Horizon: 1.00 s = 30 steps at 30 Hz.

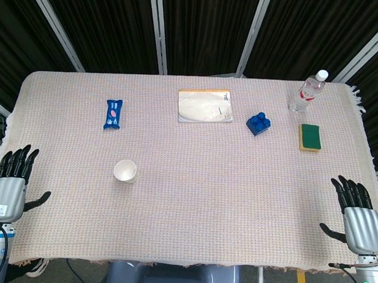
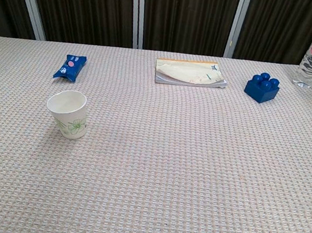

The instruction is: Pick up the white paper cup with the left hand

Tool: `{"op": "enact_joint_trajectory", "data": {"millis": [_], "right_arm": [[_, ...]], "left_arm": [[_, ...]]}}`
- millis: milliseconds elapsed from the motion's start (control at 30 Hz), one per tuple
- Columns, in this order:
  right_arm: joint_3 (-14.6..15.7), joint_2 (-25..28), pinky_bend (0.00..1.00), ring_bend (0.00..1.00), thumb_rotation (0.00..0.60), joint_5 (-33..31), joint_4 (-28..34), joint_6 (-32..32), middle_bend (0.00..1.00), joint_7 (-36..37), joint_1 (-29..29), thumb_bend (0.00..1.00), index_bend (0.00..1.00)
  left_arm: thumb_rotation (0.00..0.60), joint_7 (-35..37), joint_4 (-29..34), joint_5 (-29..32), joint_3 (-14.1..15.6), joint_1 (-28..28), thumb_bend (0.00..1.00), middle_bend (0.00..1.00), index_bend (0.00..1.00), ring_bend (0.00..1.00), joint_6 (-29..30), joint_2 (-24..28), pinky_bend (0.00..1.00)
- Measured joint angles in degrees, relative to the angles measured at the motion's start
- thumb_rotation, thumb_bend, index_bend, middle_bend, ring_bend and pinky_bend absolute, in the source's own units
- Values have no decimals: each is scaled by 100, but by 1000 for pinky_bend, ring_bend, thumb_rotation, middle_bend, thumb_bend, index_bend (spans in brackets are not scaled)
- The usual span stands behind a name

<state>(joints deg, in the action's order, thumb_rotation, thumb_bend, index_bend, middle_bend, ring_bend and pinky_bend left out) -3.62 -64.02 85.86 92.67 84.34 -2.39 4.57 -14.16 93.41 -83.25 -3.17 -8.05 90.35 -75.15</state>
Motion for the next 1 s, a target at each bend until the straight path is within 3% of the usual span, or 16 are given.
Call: {"op": "enact_joint_trajectory", "data": {"millis": [467,667,1000], "right_arm": [[-12,35,0,0,600,17,41,36,0,58,-6,0,0],[-23,36,0,0,600,-6,49,31,0,49,-5,0,0],[-18,95,0,0,600,16,52,100,0,213,-49,0,0]], "left_arm": [[600,-119,69,3,-42,-78,97,0,0,0,-222,-3,0],[600,-388,356,89,-199,-336,97,0,0,0,-578,70,0],[600,-1323,1178,1273,-777,-1213,95,0,116,0,-1827,245,0]]}}
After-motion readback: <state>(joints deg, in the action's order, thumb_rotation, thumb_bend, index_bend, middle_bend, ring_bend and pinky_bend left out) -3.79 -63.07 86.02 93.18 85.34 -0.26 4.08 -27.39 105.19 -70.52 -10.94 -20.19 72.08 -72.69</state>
